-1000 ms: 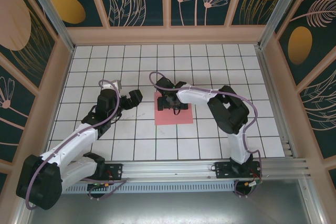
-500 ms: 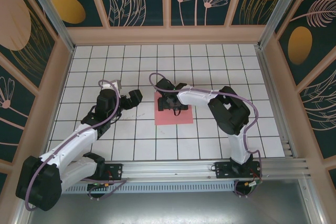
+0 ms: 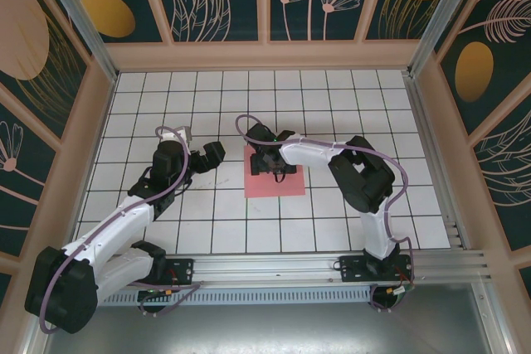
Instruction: Fold a paper plane with a square sheet of paper (pick it up from the middle)
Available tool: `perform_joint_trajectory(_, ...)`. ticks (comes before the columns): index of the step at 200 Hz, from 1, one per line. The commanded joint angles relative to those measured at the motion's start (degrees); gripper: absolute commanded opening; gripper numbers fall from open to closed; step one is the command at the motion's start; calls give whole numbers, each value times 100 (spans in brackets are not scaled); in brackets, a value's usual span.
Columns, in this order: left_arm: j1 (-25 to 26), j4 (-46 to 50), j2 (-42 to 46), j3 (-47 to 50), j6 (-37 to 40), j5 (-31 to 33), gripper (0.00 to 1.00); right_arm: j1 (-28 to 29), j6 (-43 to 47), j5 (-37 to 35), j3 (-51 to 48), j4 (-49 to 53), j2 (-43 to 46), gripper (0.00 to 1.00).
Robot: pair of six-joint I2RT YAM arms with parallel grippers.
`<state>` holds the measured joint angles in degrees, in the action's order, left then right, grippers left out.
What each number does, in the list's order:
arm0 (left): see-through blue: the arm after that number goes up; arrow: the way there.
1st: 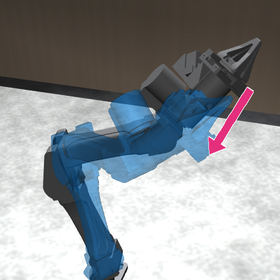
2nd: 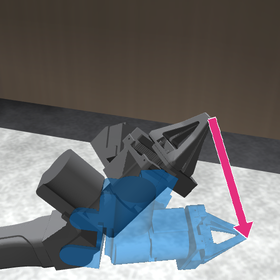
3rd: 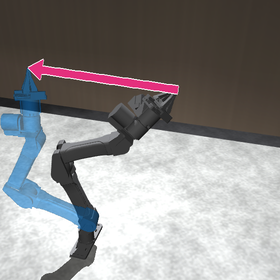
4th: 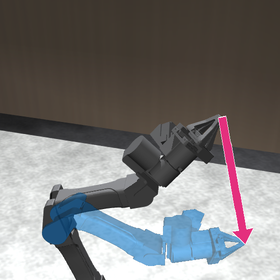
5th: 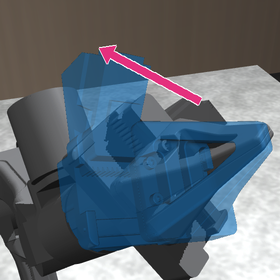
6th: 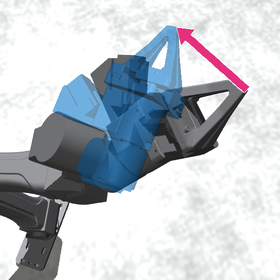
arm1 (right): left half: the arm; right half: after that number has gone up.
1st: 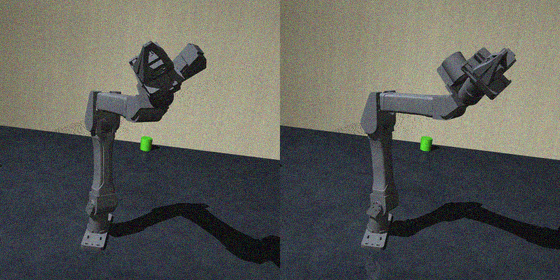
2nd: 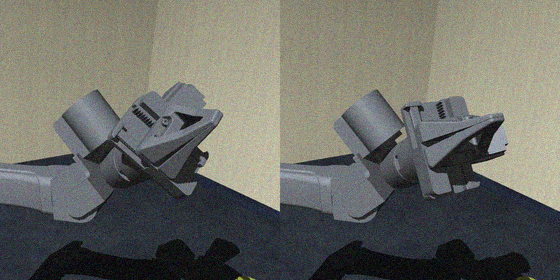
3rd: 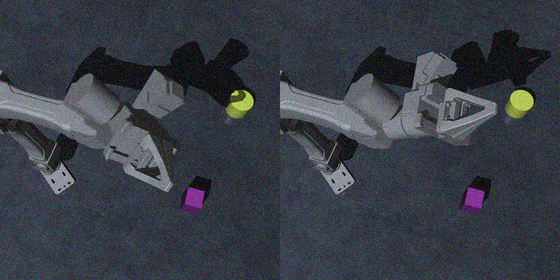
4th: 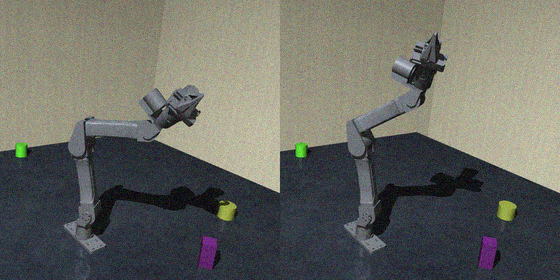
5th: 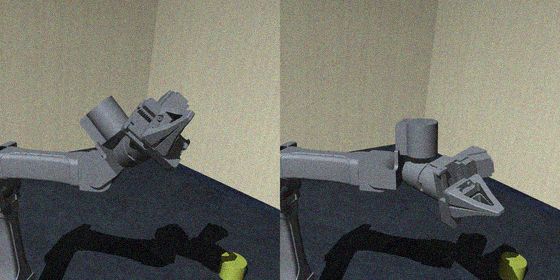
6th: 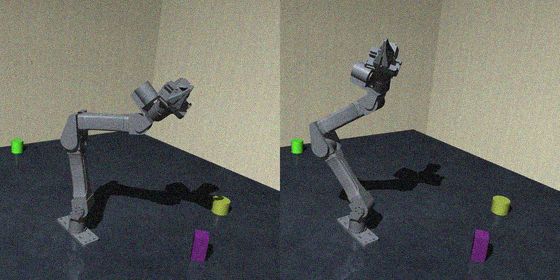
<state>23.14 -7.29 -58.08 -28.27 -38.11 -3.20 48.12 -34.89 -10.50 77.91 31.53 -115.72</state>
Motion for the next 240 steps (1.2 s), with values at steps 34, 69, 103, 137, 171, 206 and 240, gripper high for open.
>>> perform_joint_trajectory(34,-37,9,122,41,108,-46,99,31,-96,312,-36,252,-476,86)
perform_joint_trajectory(69,-37,17,148,50,106,-27,99,31,-79,281,51,302,-461,83)
perform_joint_trajectory(103,-31,8,120,32,102,-40,99,31,-45,285,146,302,-397,82)
perform_joint_trajectory(137,-35,34,139,32,97,-43,99,-4,-26,360,147,139,-161,70)
perform_joint_trajectory(171,-36,76,179,25,110,-19,99,-64,-35,312,120,60,104,56)
perform_joint_trajectory(206,-39,87,192,13,102,3,99,-78,-44,348,-67,-212,575,43)
perform_joint_trajectory(240,-36,92,183,7,88,-7,99,-192,-141,883,-563,-969,1308,36)
